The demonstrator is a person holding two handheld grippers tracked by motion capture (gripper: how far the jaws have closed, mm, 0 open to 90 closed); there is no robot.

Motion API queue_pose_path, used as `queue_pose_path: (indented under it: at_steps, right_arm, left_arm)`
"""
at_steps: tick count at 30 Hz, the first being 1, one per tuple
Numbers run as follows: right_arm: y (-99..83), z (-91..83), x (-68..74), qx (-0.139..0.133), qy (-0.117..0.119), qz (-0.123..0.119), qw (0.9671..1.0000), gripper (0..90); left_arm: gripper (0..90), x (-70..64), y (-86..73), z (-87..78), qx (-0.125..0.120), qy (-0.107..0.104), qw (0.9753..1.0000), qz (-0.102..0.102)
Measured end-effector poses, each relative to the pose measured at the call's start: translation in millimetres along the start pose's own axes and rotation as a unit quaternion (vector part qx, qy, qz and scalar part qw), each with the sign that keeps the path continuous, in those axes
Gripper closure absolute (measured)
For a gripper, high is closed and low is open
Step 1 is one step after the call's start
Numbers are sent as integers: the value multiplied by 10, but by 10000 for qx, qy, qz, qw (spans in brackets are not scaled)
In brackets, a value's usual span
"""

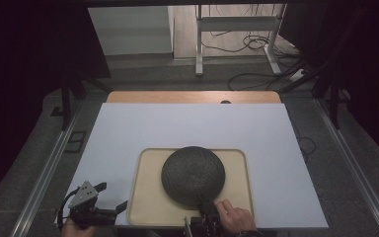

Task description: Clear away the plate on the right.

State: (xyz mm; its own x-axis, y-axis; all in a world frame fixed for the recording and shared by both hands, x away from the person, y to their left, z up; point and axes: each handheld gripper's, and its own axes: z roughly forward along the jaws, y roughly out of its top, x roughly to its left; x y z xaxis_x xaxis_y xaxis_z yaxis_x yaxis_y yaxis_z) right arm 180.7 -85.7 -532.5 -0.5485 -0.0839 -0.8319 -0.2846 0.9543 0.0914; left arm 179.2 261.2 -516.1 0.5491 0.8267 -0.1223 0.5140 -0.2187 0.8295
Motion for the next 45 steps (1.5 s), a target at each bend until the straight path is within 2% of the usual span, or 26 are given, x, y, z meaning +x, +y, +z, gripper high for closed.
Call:
queue_pose_path:
  at_steps: [1,20,31,33,36,37,40,42,43,45]
  right_arm:
    - [-5,-16,-9,11,65,23,10000,579]
    - [-69,-121,-67,-110,158,337,9992,538]
    - [-103,-186,-183,-204,114,592,9980,531]
    - [-123,-190,-209,-236,159,732,9969,524]
    - [-132,-198,-229,-218,167,786,9965,517]
    - [-153,-197,-257,-275,235,943,9949,515]
    - [-174,-202,-277,-311,249,1038,9938,507]
    - [-210,-199,-310,-301,324,1239,9913,484]
    - [-210,-199,-310,-301,324,1239,9913,484]
    - [-240,-187,-327,-332,370,1407,9888,461]
  left_arm:
    - [0,-1,0,0,4,-1,10000,6]
    - [0,-3,5,12,46,0,10000,13]
    - [0,-6,7,16,57,-1,10000,17]
    - [0,-6,6,14,53,3,10000,18]
    - [0,-3,5,13,50,4,10000,5]
    - [0,-4,5,11,43,12,10000,13]
    - [0,-3,5,12,46,16,10000,-2]
    - [0,-4,4,7,27,38,10000,-10]
    - [0,-2,3,5,20,41,10000,-16]
    - [0,0,2,3,11,53,10000,-39]
